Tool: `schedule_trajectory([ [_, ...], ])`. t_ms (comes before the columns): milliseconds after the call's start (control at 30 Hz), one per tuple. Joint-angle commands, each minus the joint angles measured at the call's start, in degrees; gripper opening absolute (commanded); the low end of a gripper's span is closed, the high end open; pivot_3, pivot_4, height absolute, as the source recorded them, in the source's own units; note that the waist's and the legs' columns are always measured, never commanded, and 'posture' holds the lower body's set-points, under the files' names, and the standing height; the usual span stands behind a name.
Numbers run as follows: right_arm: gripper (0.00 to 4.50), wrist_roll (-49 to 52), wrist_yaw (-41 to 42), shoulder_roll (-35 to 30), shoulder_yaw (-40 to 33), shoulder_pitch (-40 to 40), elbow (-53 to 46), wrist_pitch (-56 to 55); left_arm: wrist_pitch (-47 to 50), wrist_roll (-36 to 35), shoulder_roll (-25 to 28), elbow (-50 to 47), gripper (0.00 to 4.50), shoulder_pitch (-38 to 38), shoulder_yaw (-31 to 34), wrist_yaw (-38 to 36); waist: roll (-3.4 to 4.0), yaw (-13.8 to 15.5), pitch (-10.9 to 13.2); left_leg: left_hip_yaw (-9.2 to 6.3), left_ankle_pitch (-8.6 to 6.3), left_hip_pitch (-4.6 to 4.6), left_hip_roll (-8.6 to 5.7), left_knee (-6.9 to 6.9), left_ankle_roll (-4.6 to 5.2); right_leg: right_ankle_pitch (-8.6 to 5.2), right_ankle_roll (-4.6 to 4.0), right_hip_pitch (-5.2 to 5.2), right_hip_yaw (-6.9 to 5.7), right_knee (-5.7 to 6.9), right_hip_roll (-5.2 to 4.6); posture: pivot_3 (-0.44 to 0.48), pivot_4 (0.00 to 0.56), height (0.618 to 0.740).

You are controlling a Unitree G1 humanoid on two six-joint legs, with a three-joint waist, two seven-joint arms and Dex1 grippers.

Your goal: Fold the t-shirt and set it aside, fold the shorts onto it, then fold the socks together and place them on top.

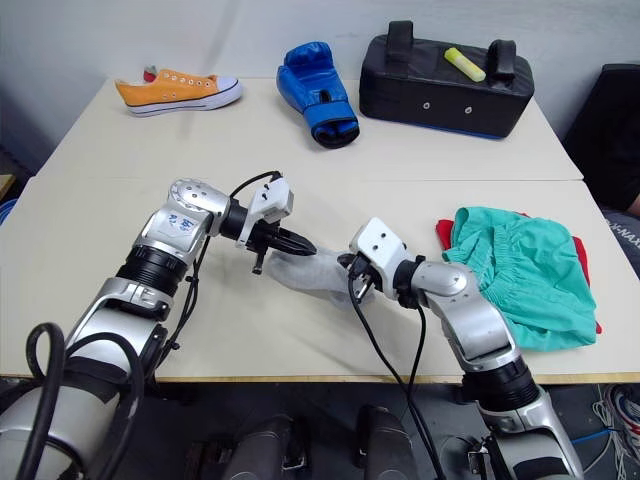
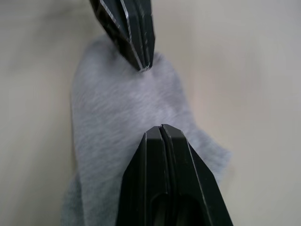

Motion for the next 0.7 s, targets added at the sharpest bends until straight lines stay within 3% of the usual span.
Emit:
schedule_trajectory([
  [33,0.00,-1.7,2.0,-2.9,2.5,2.0,-1.7,-0.3,-7.2,6.0,-0.2,4.6,0.03,0.1,-3.1,6.8,-0.01,0.2,0.0,0.00,-0.01,-0.02,0.00,0.01,0.01,0.00,0.00,0.00,0.00,0.00,0.00,0.000,0.150,0.740],
  [167,0.00,-3.8,4.1,-7.1,4.3,4.6,-1.9,-4.2,-10.5,8.3,-0.7,9.3,0.03,0.4,-4.8,8.7,-0.13,0.1,-0.2,-0.02,-0.07,0.07,-0.02,0.12,0.12,0.01,0.02,0.14,-0.01,-0.11,-0.08,0.000,0.150,0.740],
  [233,0.00,-4.7,5.9,-10.3,4.1,6.1,-1.9,-7.0,-9.4,8.8,1.4,7.4,0.03,2.3,-6.2,5.0,-0.22,0.1,-0.4,-0.04,-0.18,0.15,0.00,0.11,0.13,0.01,0.02,0.18,-0.02,-0.23,-0.10,0.000,0.150,0.740],
  [367,0.00,-4.4,7.3,-12.8,2.7,7.4,-1.9,-9.0,-4.1,6.6,4.9,-1.1,0.03,6.4,-6.2,-1.6,-0.38,-0.5,-0.9,-0.03,-0.26,0.25,0.07,0.04,0.02,-0.01,-0.02,0.18,0.01,-0.22,-0.06,0.000,0.150,0.740],
  [467,0.00,-2.6,9.3,-14.2,0.7,8.7,-3.2,-11.2,3.2,3.7,9.5,-14.4,0.03,12.5,-5.4,-6.3,-0.33,-1.4,-1.0,-0.03,-0.24,0.31,0.13,-0.04,-0.09,-0.08,-0.12,0.20,-0.01,-0.18,-0.01,0.000,0.150,0.740],
  [700,0.00,3.5,8.4,-10.7,-5.5,7.6,-6.8,-9.8,11.4,1.0,10.2,-23.8,0.03,15.0,-1.1,-1.3,-0.32,-1.2,-1.0,-0.05,-0.16,0.30,0.13,-0.05,-0.14,-0.13,-0.16,0.18,-0.01,-0.10,0.00,0.000,0.150,0.740],
])
